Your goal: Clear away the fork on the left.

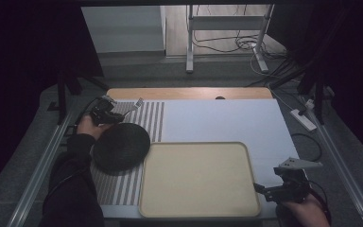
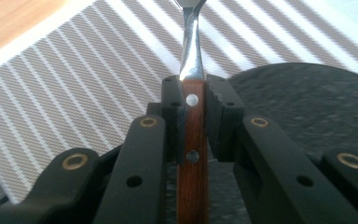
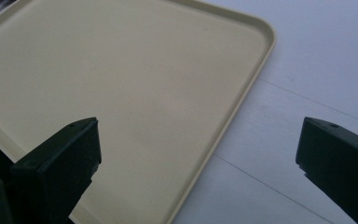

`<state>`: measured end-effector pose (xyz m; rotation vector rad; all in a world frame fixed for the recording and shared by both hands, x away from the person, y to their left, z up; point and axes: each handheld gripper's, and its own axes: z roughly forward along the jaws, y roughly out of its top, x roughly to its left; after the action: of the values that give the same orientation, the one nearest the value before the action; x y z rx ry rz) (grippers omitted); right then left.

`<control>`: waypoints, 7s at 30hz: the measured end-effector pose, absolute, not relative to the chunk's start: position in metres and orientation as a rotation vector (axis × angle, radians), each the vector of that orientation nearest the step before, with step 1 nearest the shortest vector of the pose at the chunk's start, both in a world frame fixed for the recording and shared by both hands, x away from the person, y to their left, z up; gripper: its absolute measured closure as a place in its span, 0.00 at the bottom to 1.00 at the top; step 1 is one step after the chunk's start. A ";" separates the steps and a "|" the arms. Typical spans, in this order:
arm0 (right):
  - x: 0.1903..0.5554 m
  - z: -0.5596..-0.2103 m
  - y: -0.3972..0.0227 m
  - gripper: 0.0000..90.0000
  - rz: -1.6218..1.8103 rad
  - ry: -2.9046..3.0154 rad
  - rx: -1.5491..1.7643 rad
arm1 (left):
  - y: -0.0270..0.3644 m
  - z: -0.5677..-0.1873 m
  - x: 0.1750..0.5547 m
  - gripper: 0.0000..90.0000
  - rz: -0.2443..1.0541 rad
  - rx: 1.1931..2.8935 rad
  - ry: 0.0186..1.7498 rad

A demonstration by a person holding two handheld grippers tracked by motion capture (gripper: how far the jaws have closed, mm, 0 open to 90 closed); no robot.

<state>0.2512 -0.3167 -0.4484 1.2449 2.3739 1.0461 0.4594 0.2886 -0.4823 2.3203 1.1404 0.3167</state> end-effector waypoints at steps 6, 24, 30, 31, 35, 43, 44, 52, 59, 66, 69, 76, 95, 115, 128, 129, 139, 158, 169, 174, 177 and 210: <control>0.251 -0.448 -0.317 0.01 1.046 2.374 1.244 | 0.285 -0.481 0.449 0.87 0.295 2.301 1.143; 0.251 -0.448 -0.316 0.01 1.044 2.376 1.236 | 0.267 -0.470 0.396 0.87 0.278 2.240 1.166; 0.250 -0.448 -0.316 0.01 1.044 2.377 1.234 | 0.257 -0.467 0.379 0.87 0.274 2.226 1.164; 0.250 -0.448 -0.316 0.01 1.045 2.377 1.234 | 0.256 -0.466 0.377 0.87 0.275 2.229 1.161; 0.250 -0.448 -0.316 0.01 1.041 2.376 1.234 | 0.249 -0.466 0.367 0.87 0.270 2.232 1.162; 0.250 -0.447 -0.316 0.00 1.047 2.374 1.229 | 0.240 -0.462 0.343 0.87 0.246 2.202 1.179; 0.250 -0.447 -0.316 0.00 1.046 2.374 1.227 | 0.239 -0.462 0.340 0.87 0.247 2.195 1.183; 0.249 -0.447 -0.315 0.00 1.045 2.376 1.216 | 0.228 -0.466 0.319 0.87 0.203 2.191 1.205; 0.249 -0.448 -0.314 0.00 1.036 2.377 1.209 | 0.214 -0.469 0.305 0.87 0.195 2.194 1.219; 0.249 -0.448 -0.314 0.00 1.025 2.378 1.208 | 0.202 -0.470 0.288 0.87 0.171 2.172 1.267; 0.249 -0.448 -0.314 0.00 1.026 2.378 1.209 | 0.200 -0.471 0.285 0.87 0.154 2.156 1.277; 0.249 -0.448 -0.313 0.00 1.022 2.384 1.201 | 0.180 -0.478 0.281 0.86 0.122 2.192 1.270; 0.249 -0.448 -0.312 0.00 1.009 2.390 1.198 | 0.130 -0.498 0.289 0.86 0.092 2.211 1.265; 0.250 -0.449 -0.312 0.01 0.999 2.407 1.198 | 0.118 -0.506 0.296 0.83 0.147 2.238 1.199; 0.249 -0.449 -0.312 0.00 1.000 2.407 1.192 | 0.110 -0.516 0.317 0.99 0.111 2.323 1.193; 0.249 -0.449 -0.312 0.01 1.001 2.407 1.192 | 0.112 -0.516 0.317 0.99 0.109 2.320 1.206; 0.249 -0.449 -0.312 0.00 1.000 2.412 1.194 | 0.133 -0.516 0.322 0.99 0.098 2.297 1.285; 0.249 -0.449 -0.312 0.00 1.002 2.414 1.195 | 0.143 -0.505 0.322 0.69 0.117 2.254 1.170; 0.249 -0.448 -0.312 0.01 1.002 2.413 1.197 | 0.153 -0.498 0.320 0.37 0.166 2.192 1.123; 0.249 -0.449 -0.313 0.01 1.011 2.410 1.200 | 0.161 -0.495 0.321 0.19 0.128 2.106 1.110; 0.249 -0.449 -0.313 0.01 1.011 2.410 1.201 | 0.164 -0.492 0.320 0.06 0.132 2.100 1.101; 0.249 -0.448 -0.315 0.00 1.036 2.400 1.211 | 0.208 -0.476 0.291 0.00 0.184 2.051 1.055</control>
<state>0.2494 -0.3146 -0.4479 1.2111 2.3999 1.0355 0.2914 0.2082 -0.4757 2.0514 1.0549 0.1839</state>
